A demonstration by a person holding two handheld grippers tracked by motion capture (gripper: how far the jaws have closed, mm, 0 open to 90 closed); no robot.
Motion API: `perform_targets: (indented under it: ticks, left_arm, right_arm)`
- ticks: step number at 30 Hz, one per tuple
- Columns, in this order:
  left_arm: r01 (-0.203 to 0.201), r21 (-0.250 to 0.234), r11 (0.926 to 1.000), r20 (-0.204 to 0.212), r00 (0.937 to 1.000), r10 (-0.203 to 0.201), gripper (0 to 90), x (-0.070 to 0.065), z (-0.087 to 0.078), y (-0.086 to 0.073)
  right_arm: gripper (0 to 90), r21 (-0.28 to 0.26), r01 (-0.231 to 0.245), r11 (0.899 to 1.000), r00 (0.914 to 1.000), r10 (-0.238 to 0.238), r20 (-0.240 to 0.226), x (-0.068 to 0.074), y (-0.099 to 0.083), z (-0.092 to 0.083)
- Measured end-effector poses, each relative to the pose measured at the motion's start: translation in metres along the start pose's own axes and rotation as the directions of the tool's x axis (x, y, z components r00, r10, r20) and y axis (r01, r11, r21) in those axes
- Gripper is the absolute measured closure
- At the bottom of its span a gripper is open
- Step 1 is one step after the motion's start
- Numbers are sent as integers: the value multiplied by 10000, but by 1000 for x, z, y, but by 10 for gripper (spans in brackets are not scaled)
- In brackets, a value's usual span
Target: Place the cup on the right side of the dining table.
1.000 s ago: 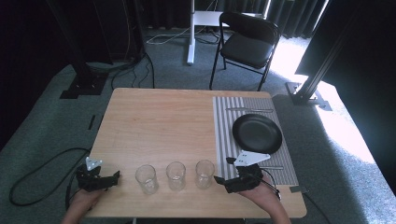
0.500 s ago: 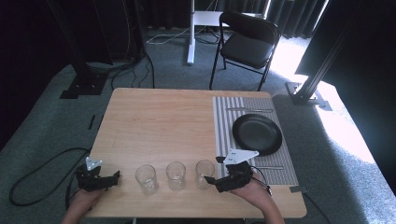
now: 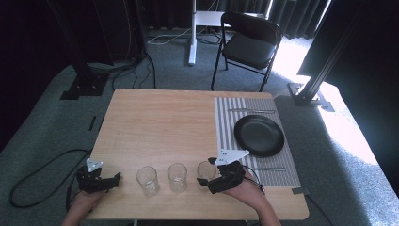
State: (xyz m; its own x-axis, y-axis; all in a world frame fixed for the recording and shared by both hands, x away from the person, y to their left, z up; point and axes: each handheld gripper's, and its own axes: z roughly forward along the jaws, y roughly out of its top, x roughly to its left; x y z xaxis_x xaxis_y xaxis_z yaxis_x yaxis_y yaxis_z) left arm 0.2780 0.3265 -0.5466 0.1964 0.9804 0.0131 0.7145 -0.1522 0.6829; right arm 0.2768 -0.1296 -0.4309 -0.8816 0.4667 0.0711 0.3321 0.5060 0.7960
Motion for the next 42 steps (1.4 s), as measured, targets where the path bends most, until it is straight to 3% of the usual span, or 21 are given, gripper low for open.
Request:
perform_targets:
  ticks: [21,42]
  left_arm:
    - [2,-2,10000,1,10000,-2,3,0,0,0]
    - [8,-4,10000,1,10000,-8,3,0,0,0]
  right_arm:
    - [180,680,508,9964,9970,-466,-611,13,24,37]
    - [181,1414,871,9861,9943,-773,-731,25,37,60]
